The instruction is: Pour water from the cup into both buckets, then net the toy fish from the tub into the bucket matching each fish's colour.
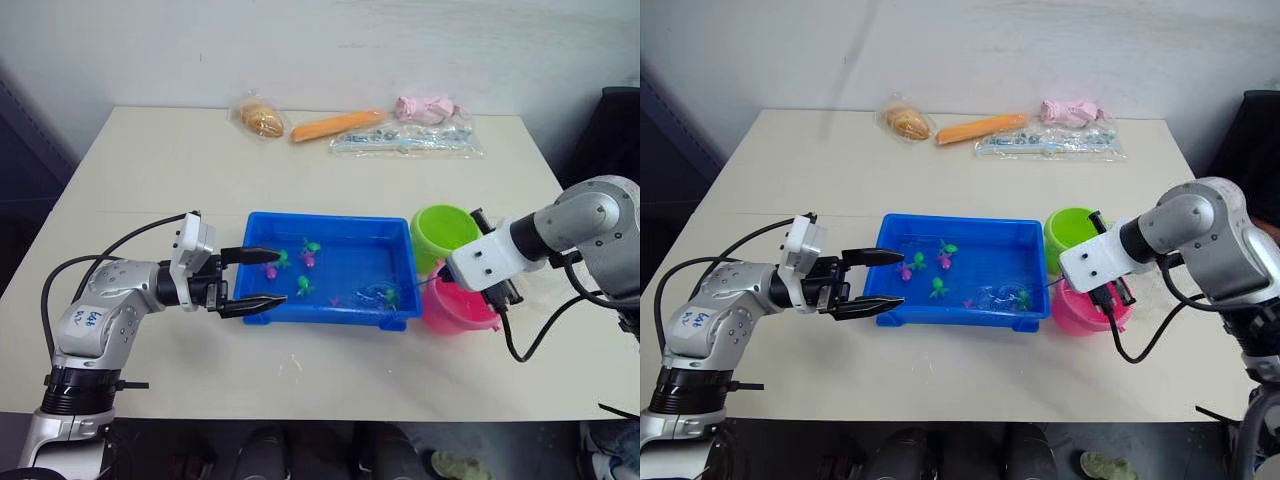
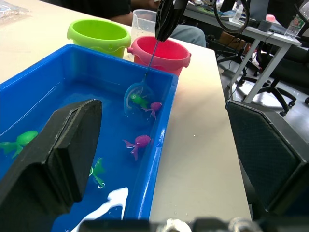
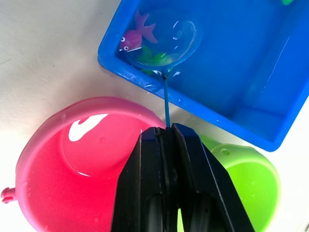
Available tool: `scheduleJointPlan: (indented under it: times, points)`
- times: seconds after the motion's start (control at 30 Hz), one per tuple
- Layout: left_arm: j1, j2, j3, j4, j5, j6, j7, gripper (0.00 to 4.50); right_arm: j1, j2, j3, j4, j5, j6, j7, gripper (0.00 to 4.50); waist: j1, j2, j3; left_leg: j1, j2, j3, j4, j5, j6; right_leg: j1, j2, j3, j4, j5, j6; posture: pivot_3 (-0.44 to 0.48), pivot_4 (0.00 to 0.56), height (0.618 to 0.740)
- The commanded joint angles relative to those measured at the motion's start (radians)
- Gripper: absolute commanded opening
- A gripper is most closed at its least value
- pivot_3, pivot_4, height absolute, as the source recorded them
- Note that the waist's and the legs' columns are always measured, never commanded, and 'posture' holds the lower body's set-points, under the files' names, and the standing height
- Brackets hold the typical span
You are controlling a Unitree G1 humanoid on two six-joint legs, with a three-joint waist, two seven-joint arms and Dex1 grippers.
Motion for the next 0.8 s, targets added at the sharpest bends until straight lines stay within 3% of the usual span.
scheduleJointPlan:
  times: [0.03,0.53,0.8]
  points:
    - [-0.001,0.008,0.012,-0.029,-0.017,-0.008,-0.006,4.41,-0.027,-0.029,-0.013,0.008,0.019,0.078,0.069,0.0,-0.001,0.0,0.0,0.0,0.0,0.0,0.0,0.0,0.0,0.0,0.0,0.0,0.0,0.0,0.0,0.0,0.15,0.74]
    - [-0.005,0.014,0.012,-0.029,-0.013,-0.008,-0.003,4.41,-0.064,-0.008,-0.06,0.045,0.161,0.407,0.044,0.0,-0.004,0.0,0.0,0.0,0.0,0.0,0.0,0.0,0.0,-0.001,0.0,0.0,0.0,0.0,0.0,0.0,0.15,0.74]
    - [-0.004,0.019,0.013,-0.03,-0.012,-0.006,-0.002,4.41,-0.068,-0.013,-0.068,0.084,0.176,0.451,0.011,0.0,-0.004,0.0,0.0,0.0,0.0,0.0,0.0,0.0,0.0,-0.001,0.0,0.0,0.0,0.0,0.0,0.0,0.15,0.74]
